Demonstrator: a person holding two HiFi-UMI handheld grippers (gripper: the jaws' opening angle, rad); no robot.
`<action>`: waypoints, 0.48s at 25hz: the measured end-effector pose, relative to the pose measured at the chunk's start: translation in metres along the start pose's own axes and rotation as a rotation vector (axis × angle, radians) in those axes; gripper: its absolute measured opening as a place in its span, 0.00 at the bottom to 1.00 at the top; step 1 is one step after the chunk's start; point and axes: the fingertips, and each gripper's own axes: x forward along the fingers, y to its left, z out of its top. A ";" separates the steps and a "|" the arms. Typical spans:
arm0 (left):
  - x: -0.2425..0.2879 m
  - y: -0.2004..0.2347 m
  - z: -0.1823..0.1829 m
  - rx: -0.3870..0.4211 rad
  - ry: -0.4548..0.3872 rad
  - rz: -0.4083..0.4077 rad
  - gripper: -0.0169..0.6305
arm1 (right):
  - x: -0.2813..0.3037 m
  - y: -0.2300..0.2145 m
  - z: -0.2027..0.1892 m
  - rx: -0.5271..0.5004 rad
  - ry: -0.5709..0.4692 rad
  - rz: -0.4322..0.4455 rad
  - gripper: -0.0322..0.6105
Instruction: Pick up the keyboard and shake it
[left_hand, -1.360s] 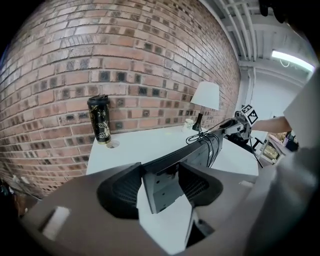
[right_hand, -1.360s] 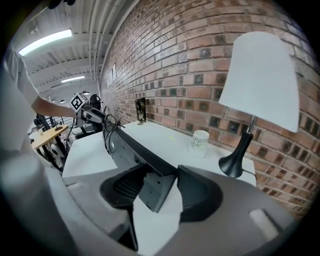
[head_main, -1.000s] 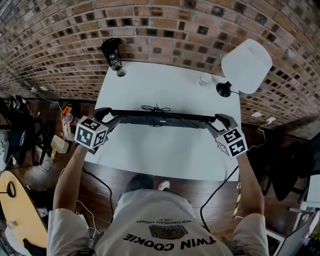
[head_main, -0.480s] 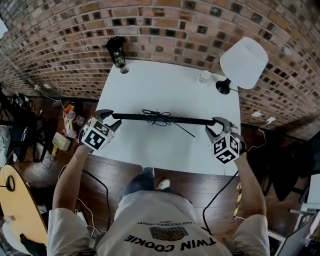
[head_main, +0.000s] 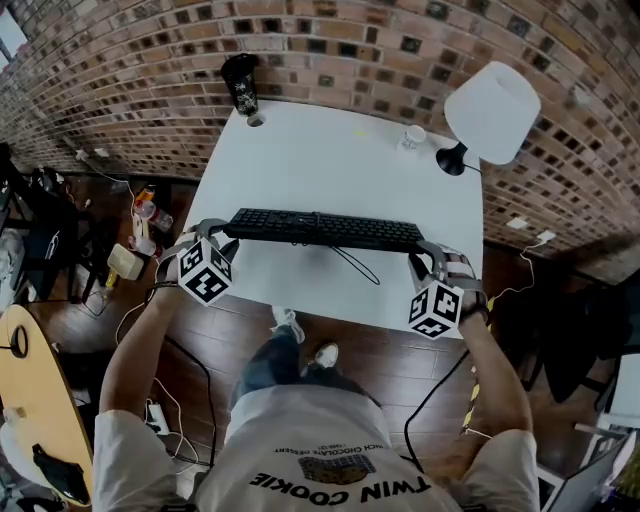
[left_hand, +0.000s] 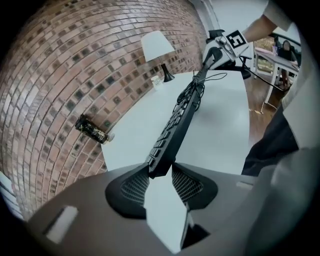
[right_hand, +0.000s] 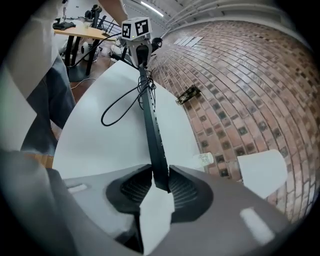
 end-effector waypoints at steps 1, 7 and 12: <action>0.001 -0.006 -0.003 0.013 0.011 -0.001 0.26 | 0.000 0.005 -0.001 -0.010 0.003 0.003 0.21; 0.009 -0.031 -0.019 0.048 0.047 -0.030 0.23 | 0.002 0.035 -0.006 -0.010 0.021 0.019 0.15; 0.020 -0.049 -0.025 0.083 0.062 -0.035 0.18 | 0.014 0.057 -0.015 -0.016 0.081 0.050 0.11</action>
